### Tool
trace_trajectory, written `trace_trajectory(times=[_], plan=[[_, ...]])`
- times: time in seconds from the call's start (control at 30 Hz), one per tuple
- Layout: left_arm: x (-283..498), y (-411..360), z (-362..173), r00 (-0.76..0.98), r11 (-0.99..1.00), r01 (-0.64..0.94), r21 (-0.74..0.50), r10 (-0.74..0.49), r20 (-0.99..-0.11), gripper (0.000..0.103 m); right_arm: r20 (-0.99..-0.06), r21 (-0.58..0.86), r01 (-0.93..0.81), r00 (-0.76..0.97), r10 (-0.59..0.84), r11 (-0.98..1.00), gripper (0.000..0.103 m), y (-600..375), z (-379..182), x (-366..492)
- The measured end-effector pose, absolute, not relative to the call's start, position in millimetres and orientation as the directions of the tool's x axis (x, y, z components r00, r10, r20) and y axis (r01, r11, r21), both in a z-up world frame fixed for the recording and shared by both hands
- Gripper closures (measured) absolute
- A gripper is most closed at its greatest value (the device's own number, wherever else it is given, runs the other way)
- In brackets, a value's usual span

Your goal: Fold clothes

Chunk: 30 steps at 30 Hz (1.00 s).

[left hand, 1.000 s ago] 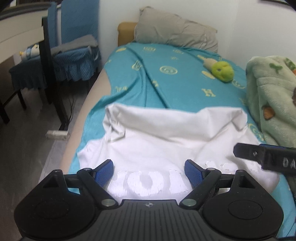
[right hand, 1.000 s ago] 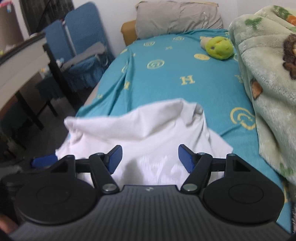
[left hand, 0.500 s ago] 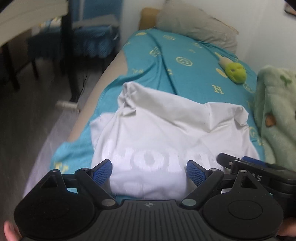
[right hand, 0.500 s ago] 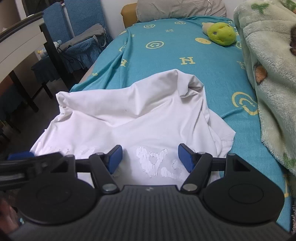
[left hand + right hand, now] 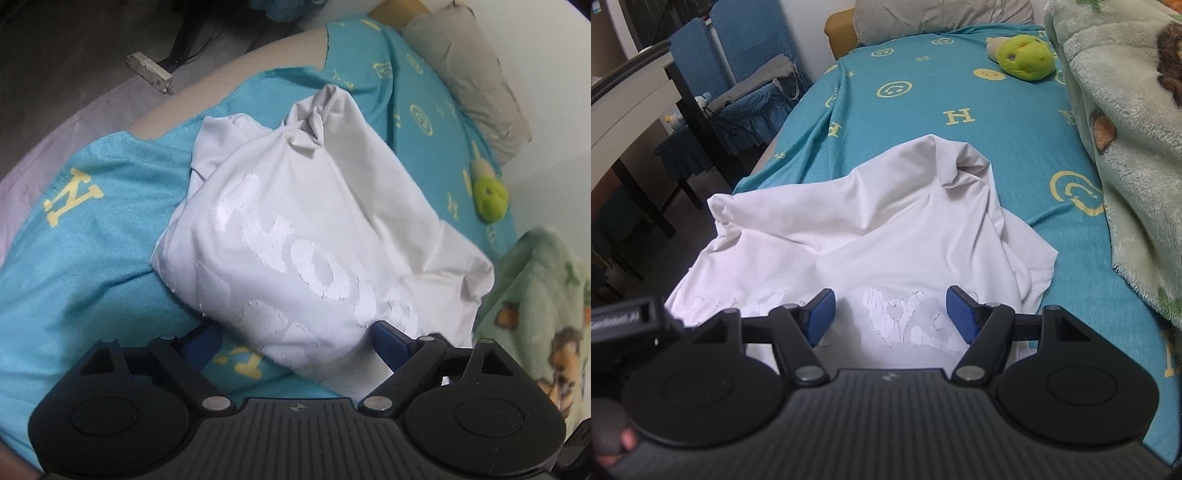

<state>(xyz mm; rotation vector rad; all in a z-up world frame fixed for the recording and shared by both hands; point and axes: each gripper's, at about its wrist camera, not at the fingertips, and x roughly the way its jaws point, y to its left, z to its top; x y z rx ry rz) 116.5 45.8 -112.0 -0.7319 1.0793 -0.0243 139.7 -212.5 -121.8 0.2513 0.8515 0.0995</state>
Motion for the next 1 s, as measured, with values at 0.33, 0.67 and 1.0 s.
trace_trajectory(times=[0.33, 0.67, 1.0], plan=[[99, 66, -92, 0.699, 0.638, -0.182, -0.748, -0.451, -0.555, 0.018, -0.736, 0.255, 0.027, 0.654, 0.175, 0.967, 0.035, -211, -123, 141], [101, 82, -134, 0.62, 0.563, -0.363, -0.743, -0.449, -0.643, 0.03, -0.736, 0.255, 0.031, 0.654, 0.173, 0.967, 0.034, -211, -124, 140], [94, 86, -120, 0.699, 0.552, -0.302, -0.777, -0.426, -0.574, 0.081, -0.719, 0.292, 0.055, 0.671, 0.181, 0.955, 0.034, -216, -122, 138]])
